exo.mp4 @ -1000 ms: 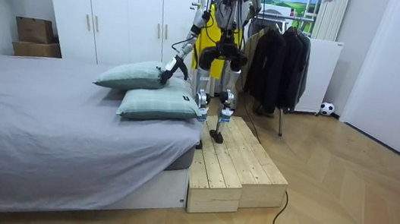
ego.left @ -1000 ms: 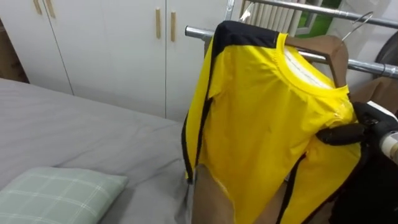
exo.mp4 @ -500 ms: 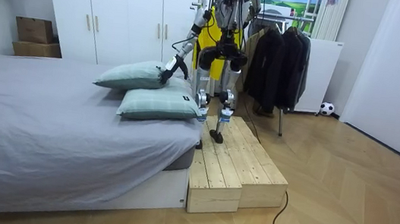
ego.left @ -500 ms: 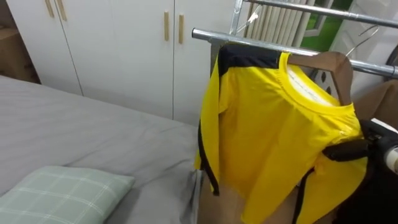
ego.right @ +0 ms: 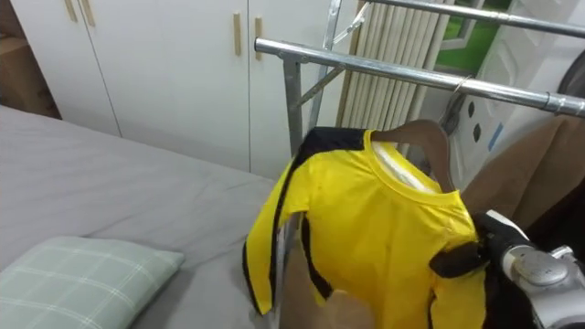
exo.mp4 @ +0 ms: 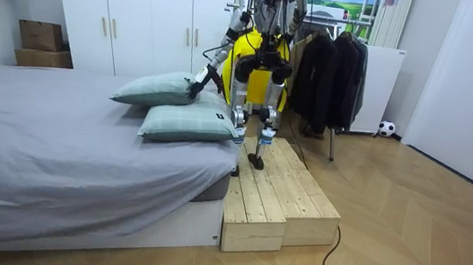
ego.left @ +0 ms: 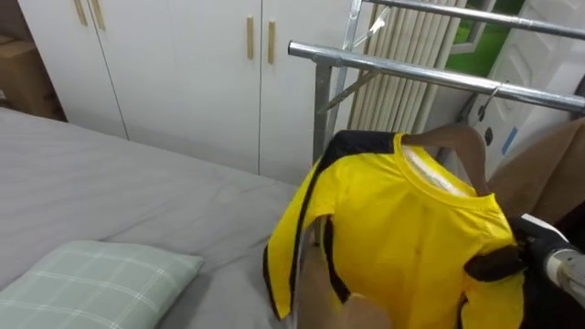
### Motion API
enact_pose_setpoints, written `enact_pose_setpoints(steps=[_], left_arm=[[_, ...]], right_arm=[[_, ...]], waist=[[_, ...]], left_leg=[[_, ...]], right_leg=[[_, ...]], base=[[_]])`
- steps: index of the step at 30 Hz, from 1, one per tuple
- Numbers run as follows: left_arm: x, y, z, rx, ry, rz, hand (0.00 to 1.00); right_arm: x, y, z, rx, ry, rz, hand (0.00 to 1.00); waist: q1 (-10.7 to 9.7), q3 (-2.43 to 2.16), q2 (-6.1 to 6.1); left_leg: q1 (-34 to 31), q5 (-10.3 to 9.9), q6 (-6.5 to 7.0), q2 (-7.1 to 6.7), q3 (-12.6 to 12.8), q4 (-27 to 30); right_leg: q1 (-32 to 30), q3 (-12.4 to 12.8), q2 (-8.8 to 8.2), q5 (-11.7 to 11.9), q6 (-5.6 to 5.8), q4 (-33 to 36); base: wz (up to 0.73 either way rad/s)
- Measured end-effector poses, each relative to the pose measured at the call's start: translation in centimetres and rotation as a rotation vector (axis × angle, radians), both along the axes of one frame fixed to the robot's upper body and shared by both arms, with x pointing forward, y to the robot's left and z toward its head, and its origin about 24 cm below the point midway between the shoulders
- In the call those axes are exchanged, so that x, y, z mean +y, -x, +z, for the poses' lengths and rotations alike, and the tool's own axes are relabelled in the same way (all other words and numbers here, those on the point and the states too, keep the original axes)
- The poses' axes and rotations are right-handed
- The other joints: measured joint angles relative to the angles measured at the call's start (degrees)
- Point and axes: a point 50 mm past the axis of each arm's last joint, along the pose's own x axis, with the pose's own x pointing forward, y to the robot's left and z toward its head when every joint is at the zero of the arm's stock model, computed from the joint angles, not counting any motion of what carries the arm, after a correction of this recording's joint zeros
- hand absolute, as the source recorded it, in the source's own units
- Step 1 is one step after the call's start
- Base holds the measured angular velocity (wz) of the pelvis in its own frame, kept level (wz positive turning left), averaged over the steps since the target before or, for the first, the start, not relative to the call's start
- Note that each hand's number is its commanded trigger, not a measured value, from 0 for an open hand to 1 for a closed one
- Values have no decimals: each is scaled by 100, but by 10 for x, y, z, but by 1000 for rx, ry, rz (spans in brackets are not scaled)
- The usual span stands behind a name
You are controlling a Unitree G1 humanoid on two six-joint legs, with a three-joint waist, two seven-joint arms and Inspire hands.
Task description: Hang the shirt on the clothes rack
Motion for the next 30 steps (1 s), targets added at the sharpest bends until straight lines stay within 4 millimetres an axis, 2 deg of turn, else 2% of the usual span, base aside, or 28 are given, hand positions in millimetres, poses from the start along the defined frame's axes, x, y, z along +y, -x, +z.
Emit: enact_pose_setpoints(steps=[2, 5, 19, 30], left_arm=[[1, -1, 1, 0, -2, -6, 0], [1, -3, 0, -4, -2, -9, 0], [1, -4, 0, -8, -4, -9, 0], [1, -5, 0, -10, -3, -10, 0]], right_arm=[[-2, 5, -4, -4, 10, -16, 100], [-1, 5, -6, -12, 17, -29, 100], [7, 7, -14, -47, -17, -62, 100], [4, 11, -18, -40, -39, -95, 100]], waist=[[-7, -1, 4], [2, 1, 12], [1, -25, 43], [1, -33, 43]], left_leg=[[14, -2, 0, 3, -89, -15], [-6, -4, 1, 3, -138, -37], [-28, -2, 1, 2, -190, -25], [-15, -2, 1, -5, -208, -5]], right_leg=[[73, -159, -35, 18, -11, -83], [67, -218, -44, 5, -19, -105], [89, -236, -44, -31, -23, -168], [117, -218, -44, -44, -15, -167]], base=[[19], [11], [2], [1]])
